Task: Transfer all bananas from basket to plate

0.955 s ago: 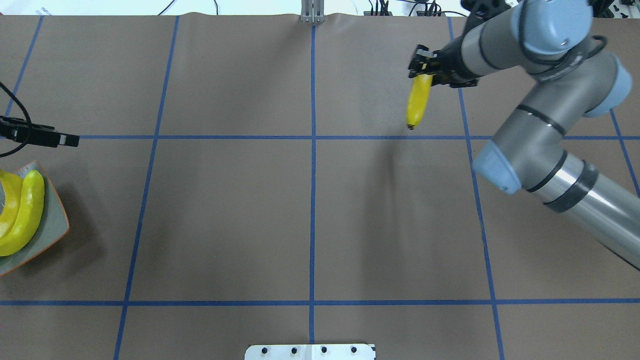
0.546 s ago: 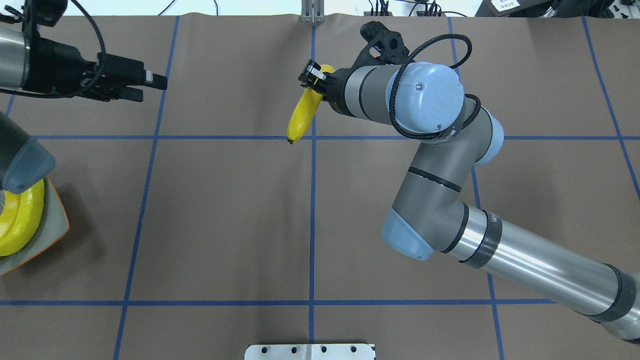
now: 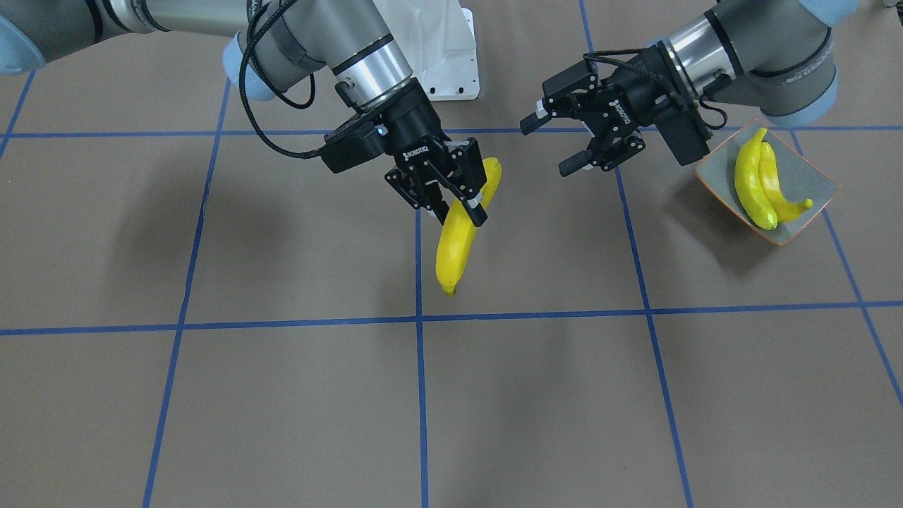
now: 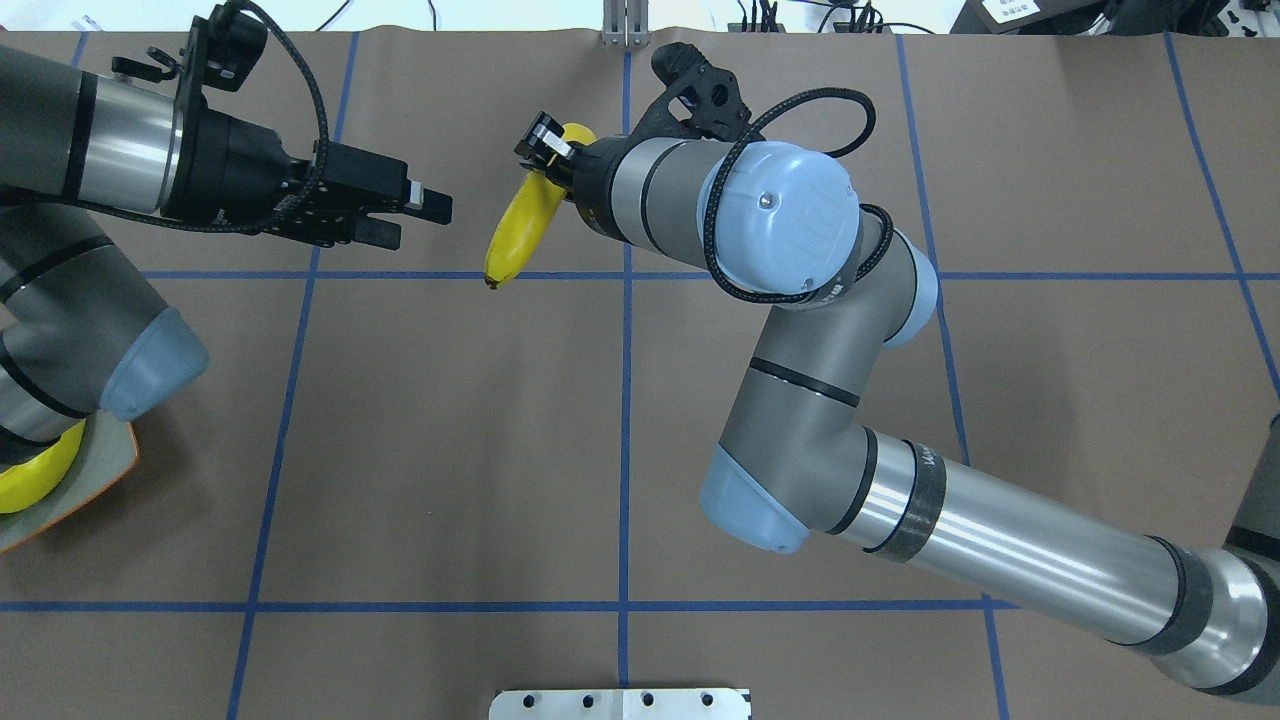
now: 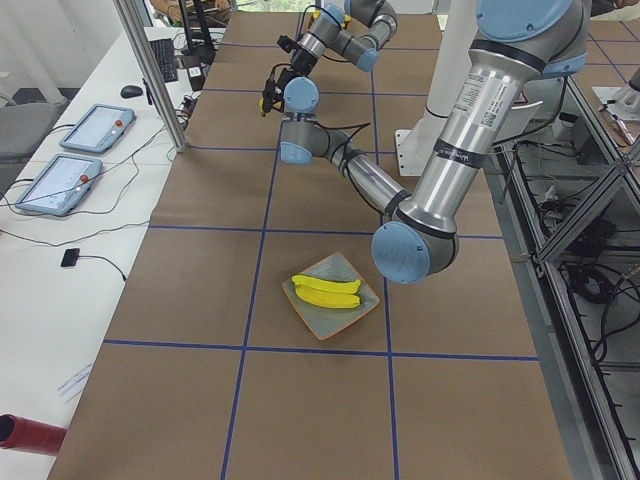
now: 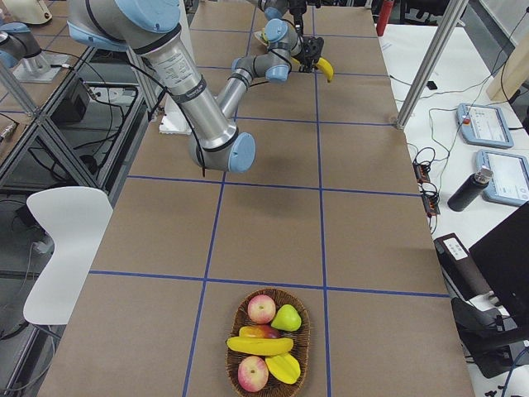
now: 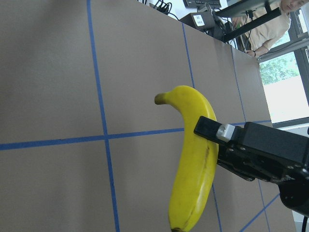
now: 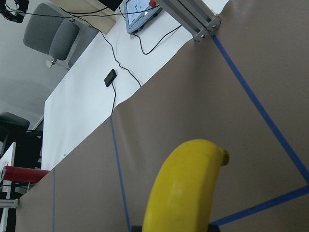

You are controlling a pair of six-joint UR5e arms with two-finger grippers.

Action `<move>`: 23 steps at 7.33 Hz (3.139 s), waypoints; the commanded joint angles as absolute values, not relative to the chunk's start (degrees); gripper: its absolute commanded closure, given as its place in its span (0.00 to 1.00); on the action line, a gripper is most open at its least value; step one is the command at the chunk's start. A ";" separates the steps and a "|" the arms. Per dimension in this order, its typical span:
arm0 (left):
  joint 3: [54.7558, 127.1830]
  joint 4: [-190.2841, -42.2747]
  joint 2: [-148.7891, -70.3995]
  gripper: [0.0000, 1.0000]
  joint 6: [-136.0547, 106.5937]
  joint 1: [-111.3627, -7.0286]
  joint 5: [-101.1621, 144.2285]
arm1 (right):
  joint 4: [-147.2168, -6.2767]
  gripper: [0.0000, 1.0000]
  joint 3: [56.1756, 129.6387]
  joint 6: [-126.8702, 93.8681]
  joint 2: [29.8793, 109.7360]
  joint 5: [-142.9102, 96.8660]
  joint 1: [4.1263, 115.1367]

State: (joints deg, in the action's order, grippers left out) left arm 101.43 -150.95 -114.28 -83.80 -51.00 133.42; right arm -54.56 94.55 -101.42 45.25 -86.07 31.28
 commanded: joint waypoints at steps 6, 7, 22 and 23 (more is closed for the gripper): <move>103.27 -151.17 -114.96 0.08 -83.50 -48.52 133.59 | -43.86 1.00 95.27 -101.69 45.35 -84.81 27.95; 103.36 -151.43 -114.96 0.23 -83.41 -48.17 133.59 | -43.86 1.00 95.27 -101.69 45.35 -84.81 27.95; 112.41 -151.26 -72.28 1.00 -46.72 -54.56 133.16 | -61.26 0.00 107.31 -75.36 72.22 -105.18 47.43; 112.41 -151.00 -69.64 1.00 -40.14 -57.54 133.15 | -61.26 0.00 107.31 -70.10 75.38 -107.73 50.59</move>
State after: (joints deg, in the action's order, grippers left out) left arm 112.44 -151.25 -73.43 -47.61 -54.64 133.26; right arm -61.20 107.28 -75.99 71.43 -104.55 46.80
